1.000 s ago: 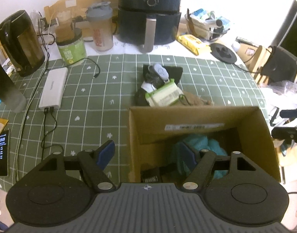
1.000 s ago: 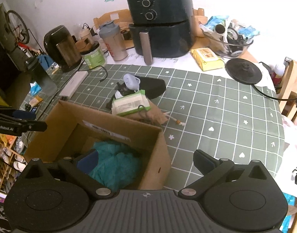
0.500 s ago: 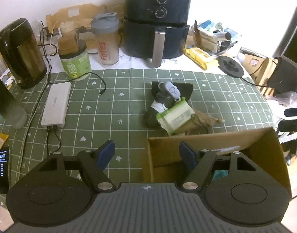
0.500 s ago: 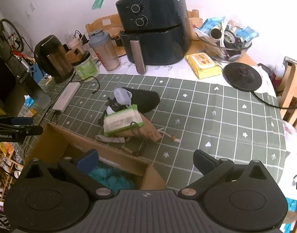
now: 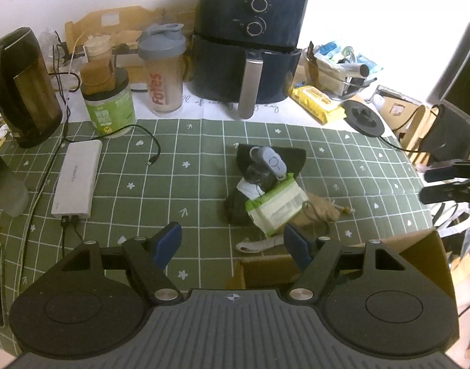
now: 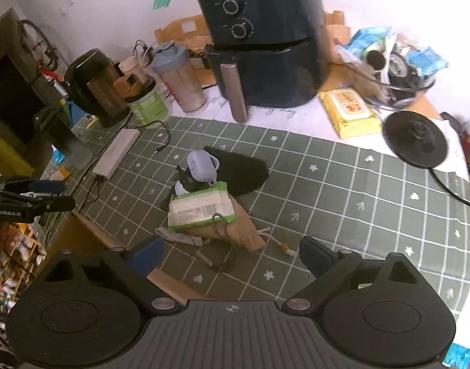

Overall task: Organize soft objects
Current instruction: 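Move the right tool to the tan pouch and grasp its cord, then grasp the grey earbud case with the left gripper while right holds the cord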

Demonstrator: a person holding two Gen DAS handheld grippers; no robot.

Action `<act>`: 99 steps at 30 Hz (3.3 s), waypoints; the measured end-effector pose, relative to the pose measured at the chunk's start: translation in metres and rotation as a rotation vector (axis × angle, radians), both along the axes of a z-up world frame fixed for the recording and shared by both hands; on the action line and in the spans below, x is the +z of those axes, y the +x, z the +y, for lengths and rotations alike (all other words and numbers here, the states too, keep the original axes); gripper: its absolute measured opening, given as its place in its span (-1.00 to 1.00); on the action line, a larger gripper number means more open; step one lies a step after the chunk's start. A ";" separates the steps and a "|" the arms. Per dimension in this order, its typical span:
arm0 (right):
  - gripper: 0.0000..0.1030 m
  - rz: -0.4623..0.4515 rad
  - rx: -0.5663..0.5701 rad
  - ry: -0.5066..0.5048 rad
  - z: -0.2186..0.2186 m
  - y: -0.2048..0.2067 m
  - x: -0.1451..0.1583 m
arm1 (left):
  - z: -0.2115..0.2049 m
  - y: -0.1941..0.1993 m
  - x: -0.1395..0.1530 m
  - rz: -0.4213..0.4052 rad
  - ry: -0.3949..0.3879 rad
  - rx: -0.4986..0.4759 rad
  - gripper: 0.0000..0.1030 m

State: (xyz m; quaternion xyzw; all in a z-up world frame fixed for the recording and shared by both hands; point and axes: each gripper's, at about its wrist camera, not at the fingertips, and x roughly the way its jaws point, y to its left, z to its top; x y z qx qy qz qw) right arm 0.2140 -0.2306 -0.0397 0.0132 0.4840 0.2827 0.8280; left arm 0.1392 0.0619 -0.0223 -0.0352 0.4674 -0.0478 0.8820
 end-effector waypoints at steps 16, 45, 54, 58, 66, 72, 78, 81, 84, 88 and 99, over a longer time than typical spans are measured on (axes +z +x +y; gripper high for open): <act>0.08 0.234 0.275 0.042 0.030 0.059 -0.096 | 0.014 0.001 -0.008 0.041 -0.021 0.037 0.41; -0.91 0.241 0.426 -0.020 0.074 0.067 -0.155 | 0.037 -0.010 -0.010 0.076 -0.066 0.092 0.41; -0.91 0.146 0.318 0.007 0.049 0.057 -0.107 | 0.030 0.005 -0.004 0.041 -0.073 0.017 0.41; -0.91 0.074 0.223 0.007 0.036 0.048 -0.080 | 0.025 0.016 -0.003 0.024 -0.061 -0.035 0.41; -0.91 -0.016 0.095 0.009 0.016 0.029 -0.041 | 0.009 0.047 -0.001 -0.029 -0.024 -0.152 0.41; -0.91 -0.056 0.008 -0.028 0.003 0.018 -0.025 | -0.010 0.069 0.003 -0.072 -0.012 -0.263 0.41; -0.91 -0.078 -0.050 -0.018 -0.006 0.004 -0.011 | -0.028 0.088 -0.008 -0.059 0.025 -0.336 0.41; -0.91 -0.089 -0.072 -0.012 -0.007 -0.002 -0.005 | -0.035 0.093 -0.020 -0.062 0.070 -0.379 0.41; -0.91 -0.100 -0.092 -0.010 -0.009 -0.009 -0.002 | -0.043 0.098 -0.031 -0.065 0.120 -0.429 0.41; -0.91 -0.105 -0.125 -0.019 -0.014 -0.019 0.000 | -0.052 0.104 -0.044 -0.063 0.166 -0.491 0.40; -0.91 -0.079 -0.244 0.003 -0.032 -0.042 -0.004 | -0.077 0.124 -0.079 -0.065 0.322 -0.633 0.40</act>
